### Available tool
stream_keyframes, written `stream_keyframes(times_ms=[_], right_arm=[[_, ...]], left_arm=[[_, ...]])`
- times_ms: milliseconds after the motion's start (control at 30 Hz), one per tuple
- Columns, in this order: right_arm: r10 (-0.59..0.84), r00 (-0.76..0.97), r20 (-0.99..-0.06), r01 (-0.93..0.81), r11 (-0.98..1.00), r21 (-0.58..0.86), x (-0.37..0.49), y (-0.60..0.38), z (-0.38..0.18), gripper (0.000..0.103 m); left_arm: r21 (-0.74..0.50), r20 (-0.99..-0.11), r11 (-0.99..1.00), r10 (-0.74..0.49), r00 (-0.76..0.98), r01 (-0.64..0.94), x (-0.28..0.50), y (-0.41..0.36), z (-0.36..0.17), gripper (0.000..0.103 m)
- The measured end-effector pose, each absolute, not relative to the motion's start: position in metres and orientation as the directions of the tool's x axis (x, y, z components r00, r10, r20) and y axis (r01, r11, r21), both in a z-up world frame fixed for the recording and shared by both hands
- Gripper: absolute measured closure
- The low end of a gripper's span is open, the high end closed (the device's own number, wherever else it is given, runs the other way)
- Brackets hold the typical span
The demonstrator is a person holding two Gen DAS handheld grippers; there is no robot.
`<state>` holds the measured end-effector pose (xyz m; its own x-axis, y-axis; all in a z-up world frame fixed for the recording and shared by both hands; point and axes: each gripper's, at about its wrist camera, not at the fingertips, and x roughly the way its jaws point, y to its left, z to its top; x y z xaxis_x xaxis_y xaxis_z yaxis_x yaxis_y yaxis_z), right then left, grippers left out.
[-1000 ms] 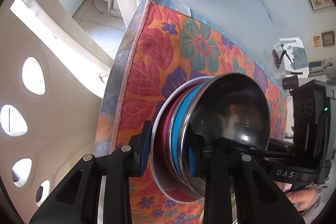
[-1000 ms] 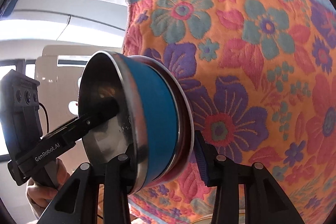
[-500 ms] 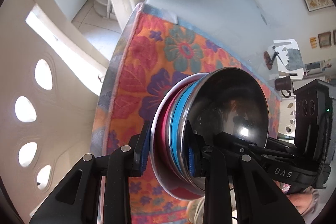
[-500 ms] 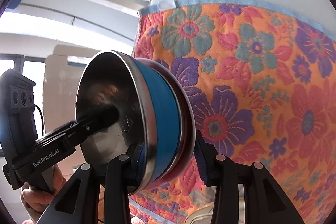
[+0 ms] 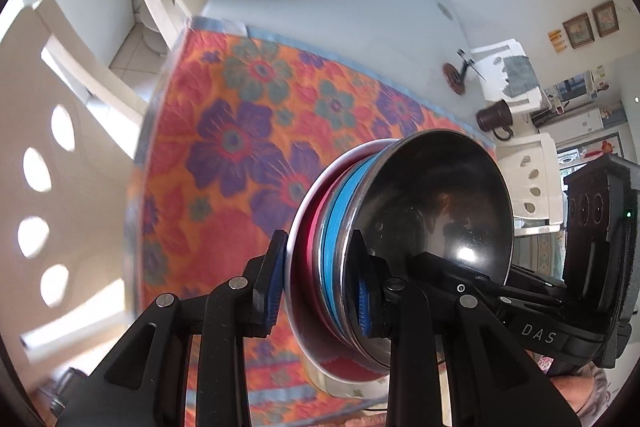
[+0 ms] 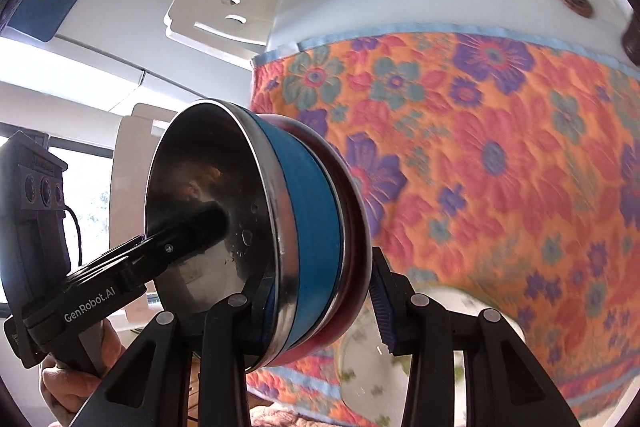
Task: Organize plates and bowls
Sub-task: 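Carry the bowl stack with both tools over the white plate stack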
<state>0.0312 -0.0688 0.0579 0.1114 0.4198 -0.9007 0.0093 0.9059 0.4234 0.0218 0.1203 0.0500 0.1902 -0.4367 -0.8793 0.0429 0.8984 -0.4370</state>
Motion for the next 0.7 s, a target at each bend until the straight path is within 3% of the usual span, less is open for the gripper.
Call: stream_keyframes(times_ms=[300, 700], right_arm=[[0.384, 0.097, -0.918, 0.069, 0.918, 0.391, -0.047, -0.126, 0.044, 0.065], [0.363, 0.047, -0.930, 0.145, 0.919, 0.366, -0.095, -0.166, -0.002, 0.065]], left_arm=[[-0.431, -0.888, 0.901, -0.434, 0.153, 0.057, -0.047, 0.062, 0.026, 0.078], [-0.419, -0.898, 0.904, -0.426, 0.109, 0.085, -0.079, 0.027, -0.014, 0.078]])
